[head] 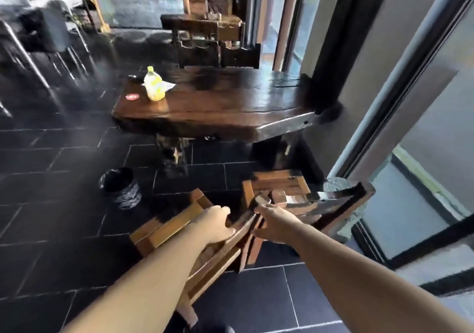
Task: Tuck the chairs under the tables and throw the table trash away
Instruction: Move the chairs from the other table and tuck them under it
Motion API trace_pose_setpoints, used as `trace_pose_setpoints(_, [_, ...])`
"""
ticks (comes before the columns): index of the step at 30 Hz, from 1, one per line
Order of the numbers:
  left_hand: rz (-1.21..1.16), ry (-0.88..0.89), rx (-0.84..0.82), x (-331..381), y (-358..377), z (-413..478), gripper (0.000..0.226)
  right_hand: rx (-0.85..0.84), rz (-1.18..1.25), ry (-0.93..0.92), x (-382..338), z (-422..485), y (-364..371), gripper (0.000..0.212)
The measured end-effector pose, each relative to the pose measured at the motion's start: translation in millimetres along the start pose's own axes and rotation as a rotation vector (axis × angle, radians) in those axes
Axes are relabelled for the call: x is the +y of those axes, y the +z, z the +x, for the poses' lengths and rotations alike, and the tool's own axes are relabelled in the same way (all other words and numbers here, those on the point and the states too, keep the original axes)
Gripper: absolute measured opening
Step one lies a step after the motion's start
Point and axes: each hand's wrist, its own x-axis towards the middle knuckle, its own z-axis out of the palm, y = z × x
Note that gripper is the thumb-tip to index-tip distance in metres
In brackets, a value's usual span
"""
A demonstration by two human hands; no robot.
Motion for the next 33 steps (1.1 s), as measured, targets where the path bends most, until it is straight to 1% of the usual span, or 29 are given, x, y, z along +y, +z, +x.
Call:
trace_pose_setpoints(4, [-0.106, -0.072, 0.056, -25.4, 7.3, 4.5, 0.05, -0.059, -0.066, -0.083, -16.9, 35.0, 2.0, 0.056])
trace_pose_setpoints(7, [-0.159, -0.152, 0.061, -45.5, 20.2, 2.9, 0.058, -0.126, -0.091, -0.145, -30.2, 55.6, 7.7, 0.061])
trace_pose_setpoints(11, [-0.158, -0.262, 0.064, -63.2, 46.8, -4.0, 0.064, -0.223, -0.196, -0.256, -38.0, 73.8, 22.9, 0.068])
trace_pose_setpoints(14, [-0.187, -0.323, 0.046, -63.4, 70.8, -8.9, 0.059, -0.247, -0.273, -0.333, -29.9, 86.1, 37.0, 0.07])
trace_pose_setpoints(17, [-0.223, -0.404, 0.062, -53.9, 89.7, -12.3, 0.054, -0.271, -0.27, -0.381, -19.1, 97.9, 49.3, 0.072])
trace_pose_setpoints(19, [-0.239, -0.47, 0.093, -46.6, 100.7, -13.5, 0.058, -0.278, -0.312, -0.436, -13.1, 106.1, 54.8, 0.073])
trace_pose_setpoints(21, [-0.244, -0.525, 0.127, -41.1, 114.5, -13.6, 0.068, -0.268, -0.37, -0.493, -5.8, 114.4, 60.8, 0.075])
trace_pose_setpoints(24, [-0.199, -0.597, 0.205, -33.6, 133.1, -10.6, 0.079, -0.224, -0.435, -0.551, 6.5, 128.8, 67.9, 0.076])
trace_pose_setpoints(27, [-0.077, -0.638, 0.331, -27.7, 150.7, -6.1, 0.08, -0.207, -0.433, -0.586, 18.2, 141.3, 78.8, 0.073])
trace_pose_setpoints(30, [-0.024, -0.638, 0.43, -29.9, 167.2, -2.6, 0.082, -0.226, -0.414, -0.58, 25.6, 150.2, 93.0, 0.071])
trace_pose_setpoints(33, [-0.019, -0.634, 0.46, -35.4, 180.6, 0.0, 0.081, -0.179, -0.474, -0.594, 34.3, 159.7, 101.4, 0.067])
